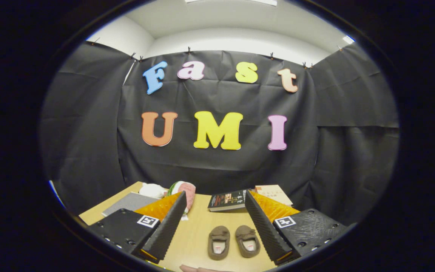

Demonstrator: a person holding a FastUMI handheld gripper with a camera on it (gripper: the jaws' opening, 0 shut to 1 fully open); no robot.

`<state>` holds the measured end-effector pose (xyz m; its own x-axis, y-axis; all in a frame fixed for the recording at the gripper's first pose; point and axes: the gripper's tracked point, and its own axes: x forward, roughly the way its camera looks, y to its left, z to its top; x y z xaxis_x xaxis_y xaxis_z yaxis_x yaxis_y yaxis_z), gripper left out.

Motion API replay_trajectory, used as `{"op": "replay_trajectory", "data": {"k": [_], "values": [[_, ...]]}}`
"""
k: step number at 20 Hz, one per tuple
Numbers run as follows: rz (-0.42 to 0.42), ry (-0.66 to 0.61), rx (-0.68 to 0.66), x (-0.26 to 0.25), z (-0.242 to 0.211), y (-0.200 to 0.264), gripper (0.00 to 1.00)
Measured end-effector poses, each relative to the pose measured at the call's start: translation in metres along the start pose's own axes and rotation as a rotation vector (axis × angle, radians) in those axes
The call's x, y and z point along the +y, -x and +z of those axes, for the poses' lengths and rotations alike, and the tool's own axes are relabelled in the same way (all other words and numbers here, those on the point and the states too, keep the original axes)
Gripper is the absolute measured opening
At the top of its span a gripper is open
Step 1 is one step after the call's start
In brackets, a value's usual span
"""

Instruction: Open the storage box then place both shoes into the box .Put the left shoe in first, then the right shoe, with the right side of both shoes facing outward in a uniform manner.

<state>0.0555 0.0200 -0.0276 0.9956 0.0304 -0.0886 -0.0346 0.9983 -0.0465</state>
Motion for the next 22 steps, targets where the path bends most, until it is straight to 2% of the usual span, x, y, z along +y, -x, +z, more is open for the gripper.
{"op": "replay_trajectory", "data": {"k": [7, 14, 18, 22], "values": [[0.038, -0.027, 0.095, -0.023, -0.033, -0.038, 0.95], [0.132, -0.127, 0.259, -0.007, -0.088, -0.087, 0.95], [0.239, -0.200, 0.375, 0.033, -0.123, -0.116, 0.96], [0.423, -0.285, 0.495, 0.098, -0.147, -0.134, 0.96]]}}
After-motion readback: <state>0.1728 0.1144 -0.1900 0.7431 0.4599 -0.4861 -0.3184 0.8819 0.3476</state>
